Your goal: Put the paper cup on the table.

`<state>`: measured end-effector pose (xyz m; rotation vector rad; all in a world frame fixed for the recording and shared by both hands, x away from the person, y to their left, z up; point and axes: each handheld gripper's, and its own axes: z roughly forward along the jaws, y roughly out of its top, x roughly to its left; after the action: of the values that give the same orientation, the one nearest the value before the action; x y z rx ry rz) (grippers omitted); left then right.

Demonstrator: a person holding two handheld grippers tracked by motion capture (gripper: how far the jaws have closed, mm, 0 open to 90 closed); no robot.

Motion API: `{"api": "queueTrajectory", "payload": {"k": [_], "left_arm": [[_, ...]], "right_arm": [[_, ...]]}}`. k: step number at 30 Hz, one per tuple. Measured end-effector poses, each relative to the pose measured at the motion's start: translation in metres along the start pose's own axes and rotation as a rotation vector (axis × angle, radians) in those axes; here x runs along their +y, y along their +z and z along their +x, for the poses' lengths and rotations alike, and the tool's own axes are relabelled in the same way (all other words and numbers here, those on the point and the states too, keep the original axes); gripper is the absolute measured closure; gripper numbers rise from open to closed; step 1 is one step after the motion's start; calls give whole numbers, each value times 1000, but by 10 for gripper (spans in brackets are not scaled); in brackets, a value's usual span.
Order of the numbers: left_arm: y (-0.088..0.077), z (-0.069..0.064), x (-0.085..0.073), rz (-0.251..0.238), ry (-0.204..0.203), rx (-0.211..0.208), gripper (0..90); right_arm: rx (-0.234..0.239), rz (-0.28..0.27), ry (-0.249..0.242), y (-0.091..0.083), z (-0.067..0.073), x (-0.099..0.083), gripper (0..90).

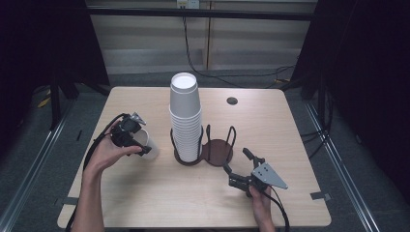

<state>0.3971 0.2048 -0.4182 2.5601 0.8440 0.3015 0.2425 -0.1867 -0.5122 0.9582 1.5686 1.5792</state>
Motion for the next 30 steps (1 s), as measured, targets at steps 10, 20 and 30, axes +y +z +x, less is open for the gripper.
{"api": "queueTrajectory", "payload": {"k": [10, 20, 30], "left_arm": [[7, -4, 13, 72, 25, 15, 43], [15, -11, 22, 117, 42, 41, 42], [20, -10, 11, 99, 66, 26, 37]], "right_arm": [[0, 0, 1, 0, 0, 0, 133], [-4, 1, 0, 0, 0, 0, 130], [-10, -1, 0, 0, 0, 0, 129]]}}
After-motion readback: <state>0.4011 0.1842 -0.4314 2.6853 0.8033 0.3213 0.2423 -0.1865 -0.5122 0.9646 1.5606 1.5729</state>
